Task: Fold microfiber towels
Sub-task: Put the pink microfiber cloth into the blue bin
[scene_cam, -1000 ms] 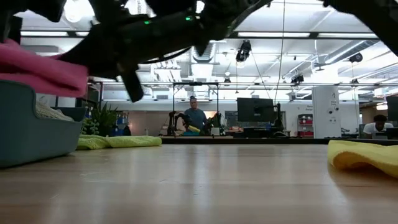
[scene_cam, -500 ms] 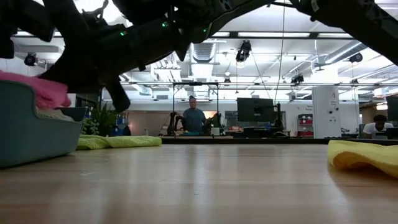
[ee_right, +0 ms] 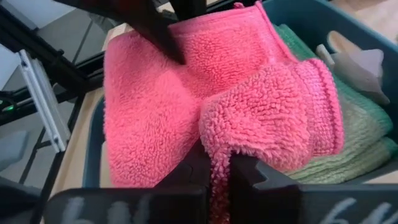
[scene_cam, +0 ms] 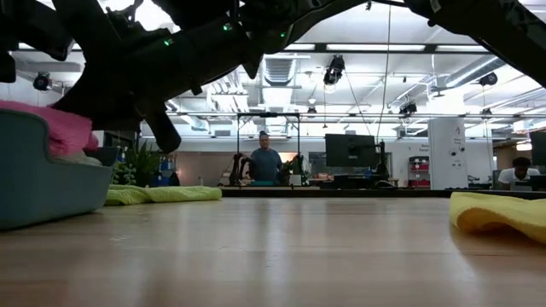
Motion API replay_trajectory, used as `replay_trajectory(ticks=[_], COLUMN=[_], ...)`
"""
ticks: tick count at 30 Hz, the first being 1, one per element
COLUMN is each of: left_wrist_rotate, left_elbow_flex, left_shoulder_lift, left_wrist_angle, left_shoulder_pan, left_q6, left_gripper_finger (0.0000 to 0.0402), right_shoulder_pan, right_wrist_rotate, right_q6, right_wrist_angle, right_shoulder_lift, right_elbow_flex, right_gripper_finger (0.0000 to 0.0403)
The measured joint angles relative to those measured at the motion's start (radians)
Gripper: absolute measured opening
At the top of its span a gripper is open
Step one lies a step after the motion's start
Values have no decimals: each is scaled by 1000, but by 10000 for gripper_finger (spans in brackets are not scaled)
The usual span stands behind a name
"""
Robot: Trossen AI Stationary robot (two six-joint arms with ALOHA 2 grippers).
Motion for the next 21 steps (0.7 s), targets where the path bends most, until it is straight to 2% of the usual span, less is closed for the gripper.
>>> replay_trajectory(ticks=[5,11,17,21], left_wrist_rotate=[5,34,64,44], left_elbow_flex=[0,2,38,49], left_shoulder_lift=[0,-1,-4,-13], left_wrist_angle=[-4,-34,-158,-156], left_shoulder_pan=[-3,-5,-5,-6], left_q6=[0,0,1,41], left_gripper_finger=[130,188,204,205], right_shoulder_pan=[2,2,2,0], right_wrist_rotate=[13,13,13,14], right_q6=[-2,-3,-25,-42], right_wrist_angle=[0,-1,-15,-46], right_shoulder_lift=[0,-4,-17,-33], right_elbow_flex=[0,0,0,0], right_gripper_finger=[22,85,150,176])
